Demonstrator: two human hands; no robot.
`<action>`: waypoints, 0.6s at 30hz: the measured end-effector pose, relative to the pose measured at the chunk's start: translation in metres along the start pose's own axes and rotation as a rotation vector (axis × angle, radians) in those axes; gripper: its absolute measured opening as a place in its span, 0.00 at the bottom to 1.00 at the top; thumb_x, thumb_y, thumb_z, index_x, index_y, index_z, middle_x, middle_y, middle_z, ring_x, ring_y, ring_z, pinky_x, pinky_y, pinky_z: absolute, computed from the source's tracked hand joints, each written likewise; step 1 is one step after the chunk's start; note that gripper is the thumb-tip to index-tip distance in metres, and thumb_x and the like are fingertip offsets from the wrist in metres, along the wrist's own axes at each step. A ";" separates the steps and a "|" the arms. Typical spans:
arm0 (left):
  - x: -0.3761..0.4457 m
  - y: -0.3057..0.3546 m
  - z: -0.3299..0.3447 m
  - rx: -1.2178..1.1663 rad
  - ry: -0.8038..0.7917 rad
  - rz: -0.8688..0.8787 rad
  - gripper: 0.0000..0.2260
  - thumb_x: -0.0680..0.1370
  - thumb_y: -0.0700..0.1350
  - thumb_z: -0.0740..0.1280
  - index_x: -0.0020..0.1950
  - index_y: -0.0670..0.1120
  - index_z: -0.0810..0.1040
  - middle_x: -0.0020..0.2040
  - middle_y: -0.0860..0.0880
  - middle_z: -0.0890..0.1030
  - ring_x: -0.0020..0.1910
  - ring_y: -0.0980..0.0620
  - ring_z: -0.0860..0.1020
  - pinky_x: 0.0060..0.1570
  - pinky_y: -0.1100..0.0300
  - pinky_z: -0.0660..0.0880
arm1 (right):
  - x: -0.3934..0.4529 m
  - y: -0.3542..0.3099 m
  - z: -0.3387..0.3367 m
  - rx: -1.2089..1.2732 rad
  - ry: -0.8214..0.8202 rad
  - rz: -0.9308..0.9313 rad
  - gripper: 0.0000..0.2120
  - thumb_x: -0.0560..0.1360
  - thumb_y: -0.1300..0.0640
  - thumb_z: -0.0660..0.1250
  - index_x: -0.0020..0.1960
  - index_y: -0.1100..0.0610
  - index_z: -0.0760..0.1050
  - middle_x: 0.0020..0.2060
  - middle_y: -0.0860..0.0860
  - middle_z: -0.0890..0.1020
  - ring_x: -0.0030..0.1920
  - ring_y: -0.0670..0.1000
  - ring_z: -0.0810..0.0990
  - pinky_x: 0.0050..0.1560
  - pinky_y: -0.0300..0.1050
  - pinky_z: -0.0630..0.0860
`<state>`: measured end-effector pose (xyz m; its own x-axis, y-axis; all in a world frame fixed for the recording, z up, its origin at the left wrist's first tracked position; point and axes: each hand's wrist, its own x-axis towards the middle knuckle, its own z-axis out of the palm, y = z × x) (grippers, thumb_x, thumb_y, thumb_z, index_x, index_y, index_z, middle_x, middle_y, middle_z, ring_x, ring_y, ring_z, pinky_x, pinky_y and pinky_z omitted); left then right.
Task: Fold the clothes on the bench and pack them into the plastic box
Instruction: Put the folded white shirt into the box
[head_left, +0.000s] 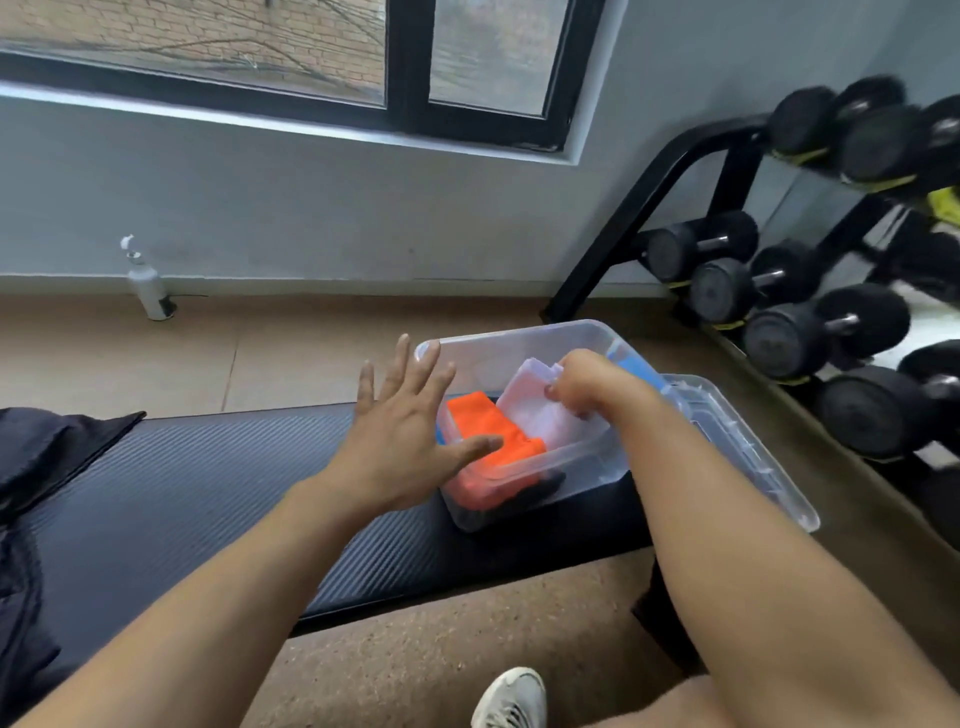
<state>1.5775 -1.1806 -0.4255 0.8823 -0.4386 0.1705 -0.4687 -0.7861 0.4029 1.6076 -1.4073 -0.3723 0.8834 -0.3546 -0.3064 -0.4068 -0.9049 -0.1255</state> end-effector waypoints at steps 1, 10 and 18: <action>0.002 0.000 0.000 -0.014 -0.030 -0.005 0.52 0.65 0.80 0.46 0.83 0.51 0.50 0.83 0.54 0.41 0.79 0.55 0.30 0.77 0.44 0.32 | 0.002 0.001 0.001 -0.025 0.000 0.013 0.19 0.84 0.55 0.60 0.71 0.63 0.73 0.62 0.62 0.80 0.62 0.62 0.79 0.63 0.54 0.76; -0.001 0.003 0.004 -0.081 -0.100 0.005 0.51 0.66 0.78 0.42 0.83 0.50 0.48 0.83 0.53 0.37 0.79 0.55 0.30 0.77 0.50 0.32 | 0.028 0.008 0.006 -0.134 -0.153 0.197 0.22 0.78 0.56 0.69 0.70 0.59 0.73 0.53 0.57 0.73 0.63 0.60 0.75 0.61 0.56 0.72; -0.002 0.001 0.005 -0.078 -0.105 0.007 0.41 0.78 0.69 0.55 0.83 0.49 0.47 0.83 0.53 0.37 0.79 0.56 0.31 0.77 0.51 0.33 | 0.013 -0.009 -0.008 -0.338 -0.190 -0.037 0.26 0.75 0.57 0.75 0.71 0.54 0.74 0.59 0.55 0.82 0.59 0.57 0.82 0.57 0.50 0.78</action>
<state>1.5749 -1.1831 -0.4303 0.8677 -0.4904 0.0807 -0.4667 -0.7481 0.4718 1.6241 -1.4058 -0.3679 0.8244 -0.2993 -0.4804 -0.2479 -0.9539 0.1690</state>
